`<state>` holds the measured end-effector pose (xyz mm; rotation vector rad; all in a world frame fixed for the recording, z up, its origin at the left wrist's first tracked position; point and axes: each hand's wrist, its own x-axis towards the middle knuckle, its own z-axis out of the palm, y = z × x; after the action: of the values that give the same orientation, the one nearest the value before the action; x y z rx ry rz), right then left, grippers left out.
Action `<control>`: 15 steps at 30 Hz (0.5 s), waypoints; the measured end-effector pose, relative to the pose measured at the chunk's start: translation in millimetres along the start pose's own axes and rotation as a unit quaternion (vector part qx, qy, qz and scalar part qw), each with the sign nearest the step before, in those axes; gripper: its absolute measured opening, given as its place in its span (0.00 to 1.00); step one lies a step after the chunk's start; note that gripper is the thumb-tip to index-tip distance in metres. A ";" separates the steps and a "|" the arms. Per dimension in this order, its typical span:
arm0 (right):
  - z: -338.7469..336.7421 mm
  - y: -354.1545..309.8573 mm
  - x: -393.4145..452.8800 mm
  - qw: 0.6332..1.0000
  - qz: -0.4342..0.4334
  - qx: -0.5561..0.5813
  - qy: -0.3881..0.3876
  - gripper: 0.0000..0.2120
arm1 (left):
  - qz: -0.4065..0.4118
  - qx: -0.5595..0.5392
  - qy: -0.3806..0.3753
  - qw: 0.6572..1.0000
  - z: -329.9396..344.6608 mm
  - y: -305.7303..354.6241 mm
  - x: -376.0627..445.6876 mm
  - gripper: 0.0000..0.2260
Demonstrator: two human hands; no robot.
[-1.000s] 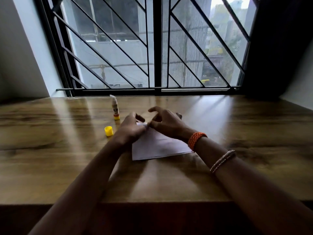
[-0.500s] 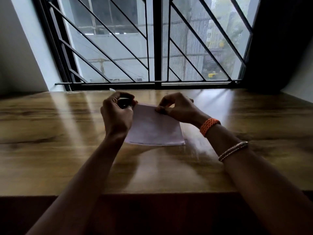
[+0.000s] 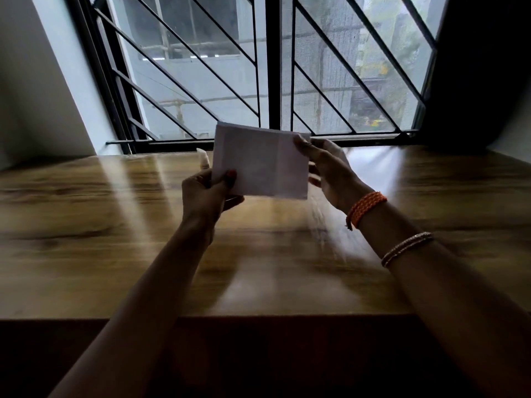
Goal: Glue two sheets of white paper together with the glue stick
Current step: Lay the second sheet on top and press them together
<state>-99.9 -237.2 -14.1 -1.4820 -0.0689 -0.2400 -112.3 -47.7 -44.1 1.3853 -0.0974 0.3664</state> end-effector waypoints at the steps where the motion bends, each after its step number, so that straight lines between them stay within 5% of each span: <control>1: 2.6 0.5 -3.4 0.999 0.038 0.002 -0.008 0.19 | -0.011 -0.021 0.019 1.000 0.8 -0.1 0.0 0.05; 6: 14.0 7.7 -16.9 0.986 0.155 0.008 -0.067 0.15 | -0.064 -0.101 0.037 0.992 8.2 -0.9 -5.4 0.05; 10: 10.6 8.9 -17.9 0.991 0.125 -0.030 -0.027 0.23 | -0.090 -0.095 0.047 0.990 7.9 2.8 -7.2 0.04; 15: 2.5 6.1 -11.4 0.995 0.031 -0.049 0.084 0.14 | -0.066 -0.121 0.080 0.987 -0.8 6.2 -5.1 0.06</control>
<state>-109.5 -232.9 -22.1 -1.5540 0.1254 -0.3194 -119.0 -47.1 -39.9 1.1113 0.0807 0.3422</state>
